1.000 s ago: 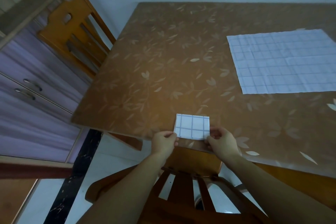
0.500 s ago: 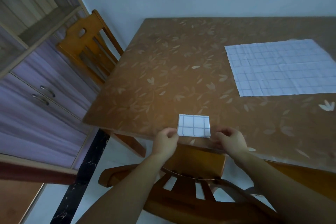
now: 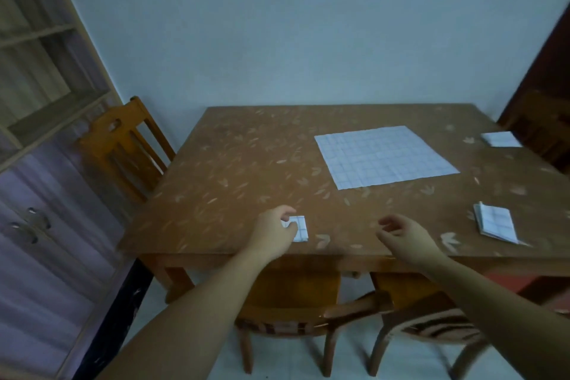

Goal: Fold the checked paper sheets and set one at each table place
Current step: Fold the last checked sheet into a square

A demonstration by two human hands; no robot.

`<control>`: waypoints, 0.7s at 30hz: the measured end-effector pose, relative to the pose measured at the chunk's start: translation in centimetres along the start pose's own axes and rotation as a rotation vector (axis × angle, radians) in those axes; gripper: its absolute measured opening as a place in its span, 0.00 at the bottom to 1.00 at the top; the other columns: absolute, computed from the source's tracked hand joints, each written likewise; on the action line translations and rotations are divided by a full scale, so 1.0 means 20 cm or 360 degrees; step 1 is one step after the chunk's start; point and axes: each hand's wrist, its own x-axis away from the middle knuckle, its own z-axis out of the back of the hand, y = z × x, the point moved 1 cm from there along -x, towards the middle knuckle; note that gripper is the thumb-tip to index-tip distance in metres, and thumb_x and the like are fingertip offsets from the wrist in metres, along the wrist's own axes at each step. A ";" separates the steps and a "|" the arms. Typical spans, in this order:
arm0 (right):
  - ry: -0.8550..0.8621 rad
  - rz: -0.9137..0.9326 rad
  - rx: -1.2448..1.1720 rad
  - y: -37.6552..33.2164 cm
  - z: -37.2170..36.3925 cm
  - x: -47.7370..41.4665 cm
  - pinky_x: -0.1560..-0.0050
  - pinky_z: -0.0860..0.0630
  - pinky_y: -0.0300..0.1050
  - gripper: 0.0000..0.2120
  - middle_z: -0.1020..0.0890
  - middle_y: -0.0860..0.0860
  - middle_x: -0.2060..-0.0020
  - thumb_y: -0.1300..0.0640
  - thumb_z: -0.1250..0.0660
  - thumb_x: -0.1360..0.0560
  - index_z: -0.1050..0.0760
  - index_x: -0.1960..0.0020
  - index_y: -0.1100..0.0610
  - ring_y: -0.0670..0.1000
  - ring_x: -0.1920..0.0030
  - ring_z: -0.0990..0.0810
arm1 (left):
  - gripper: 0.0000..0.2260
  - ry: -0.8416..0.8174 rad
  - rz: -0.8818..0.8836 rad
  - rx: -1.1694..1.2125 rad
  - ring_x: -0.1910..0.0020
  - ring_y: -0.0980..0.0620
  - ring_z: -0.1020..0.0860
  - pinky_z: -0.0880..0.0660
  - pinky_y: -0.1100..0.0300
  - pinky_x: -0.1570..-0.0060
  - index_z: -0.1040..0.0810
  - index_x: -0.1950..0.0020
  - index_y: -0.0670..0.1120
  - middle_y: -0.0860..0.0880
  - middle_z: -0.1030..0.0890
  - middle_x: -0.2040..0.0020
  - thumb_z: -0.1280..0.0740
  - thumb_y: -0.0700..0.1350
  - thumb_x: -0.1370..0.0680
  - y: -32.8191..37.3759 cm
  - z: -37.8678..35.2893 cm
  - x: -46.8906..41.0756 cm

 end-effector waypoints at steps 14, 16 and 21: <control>0.0133 0.0172 0.0132 0.45 0.82 0.14 0.51 0.23 0.43 0.20 0.22 0.53 0.38 0.50 0.34 0.23 0.28 0.32 0.54 0.51 0.43 0.22 | 0.14 0.0123 -0.0219 -0.0161 0.42 0.50 0.23 0.32 0.63 0.51 0.21 0.38 0.50 0.50 0.20 0.41 0.33 0.45 0.23 0.75 -0.38 0.15; 0.0145 0.0168 0.0090 0.56 0.93 0.13 0.49 0.26 0.42 0.20 0.22 0.53 0.38 0.50 0.34 0.23 0.28 0.32 0.55 0.51 0.42 0.22 | 0.14 0.0096 -0.0210 -0.0192 0.41 0.50 0.23 0.31 0.63 0.50 0.22 0.36 0.50 0.50 0.21 0.38 0.34 0.45 0.22 0.85 -0.51 0.16; 0.0149 0.0116 0.0017 0.75 1.09 0.06 0.47 0.28 0.43 0.21 0.22 0.54 0.38 0.50 0.34 0.23 0.27 0.33 0.56 0.53 0.39 0.23 | 0.15 0.0023 -0.0188 -0.0208 0.37 0.50 0.25 0.29 0.61 0.43 0.23 0.35 0.50 0.50 0.22 0.35 0.35 0.46 0.21 1.05 -0.73 0.12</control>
